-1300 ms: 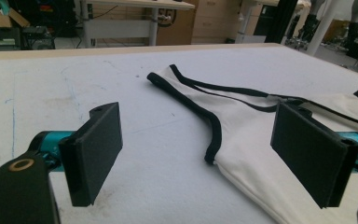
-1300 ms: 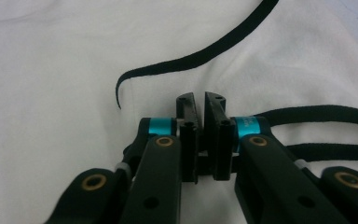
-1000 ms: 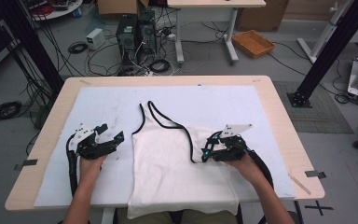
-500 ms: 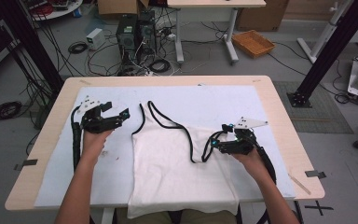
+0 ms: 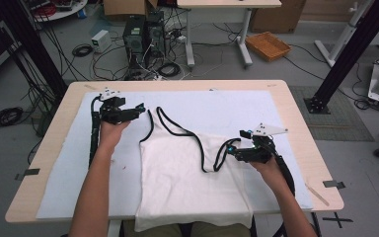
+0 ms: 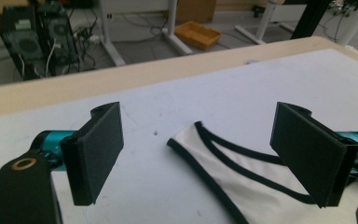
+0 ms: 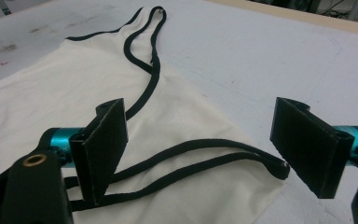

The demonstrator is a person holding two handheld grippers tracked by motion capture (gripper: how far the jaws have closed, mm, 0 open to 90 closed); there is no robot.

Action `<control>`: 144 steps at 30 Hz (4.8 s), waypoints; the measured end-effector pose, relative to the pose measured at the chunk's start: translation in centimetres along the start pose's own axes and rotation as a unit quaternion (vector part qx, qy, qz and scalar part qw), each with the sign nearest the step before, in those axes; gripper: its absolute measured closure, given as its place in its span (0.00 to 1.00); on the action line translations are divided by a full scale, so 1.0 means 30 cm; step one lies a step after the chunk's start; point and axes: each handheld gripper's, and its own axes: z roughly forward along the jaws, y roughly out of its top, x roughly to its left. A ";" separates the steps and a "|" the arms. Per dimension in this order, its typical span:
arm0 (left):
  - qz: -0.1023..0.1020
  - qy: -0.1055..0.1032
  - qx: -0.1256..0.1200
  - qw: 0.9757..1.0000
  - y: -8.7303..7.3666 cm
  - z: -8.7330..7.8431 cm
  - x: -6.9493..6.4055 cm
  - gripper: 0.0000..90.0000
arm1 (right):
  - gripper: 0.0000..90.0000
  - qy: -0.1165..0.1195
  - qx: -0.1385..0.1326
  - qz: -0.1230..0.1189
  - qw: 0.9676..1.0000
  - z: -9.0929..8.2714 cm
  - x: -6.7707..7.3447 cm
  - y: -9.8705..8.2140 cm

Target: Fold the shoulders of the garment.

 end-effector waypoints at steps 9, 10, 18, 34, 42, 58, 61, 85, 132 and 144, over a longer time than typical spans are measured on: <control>0.042 0.033 0.077 0.996 -0.074 0.144 -0.015 0.26 | 0.21 0.001 0.001 0.017 1.000 -0.003 -0.023 -0.009; 0.048 0.026 0.080 0.995 -0.072 0.154 -0.028 0.28 | 0.21 0.001 0.001 0.017 1.000 -0.002 -0.022 -0.010; 0.064 -0.001 0.121 0.991 -0.107 0.224 -0.098 0.33 | 0.21 -0.003 0.004 0.010 1.000 -0.002 -0.009 -0.009; 0.011 -0.098 0.089 0.991 -0.102 0.193 -0.099 0.94 | 0.21 -0.004 -0.002 0.020 1.000 -0.021 -0.024 -0.017; 0.022 -0.199 0.007 0.980 -0.082 0.081 -0.145 0.94 | 0.21 -0.006 -0.009 0.035 0.999 -0.036 -0.033 -0.021; 0.028 -0.213 0.004 0.977 -0.222 -0.106 -0.195 0.38 | 0.21 -0.006 -0.004 0.036 0.999 -0.029 -0.030 -0.027; 0.031 -0.161 -0.019 0.986 -0.181 -0.120 -0.168 0.36 | 0.21 -0.006 -0.006 0.039 0.999 -0.026 -0.032 -0.027; 0.090 -0.306 0.011 0.948 -0.163 -0.068 -0.259 0.94 | 0.21 0.003 0.017 0.028 0.999 -0.014 -0.012 -0.036; 0.119 -0.271 -0.012 0.955 -0.338 -0.299 -0.277 0.94 | 0.95 0.024 0.069 -0.084 0.994 -0.038 0.127 -0.065; 0.094 -0.306 -0.031 0.947 -0.329 -0.336 -0.223 0.93 | 0.94 0.036 0.053 -0.062 0.996 -0.136 0.090 -0.092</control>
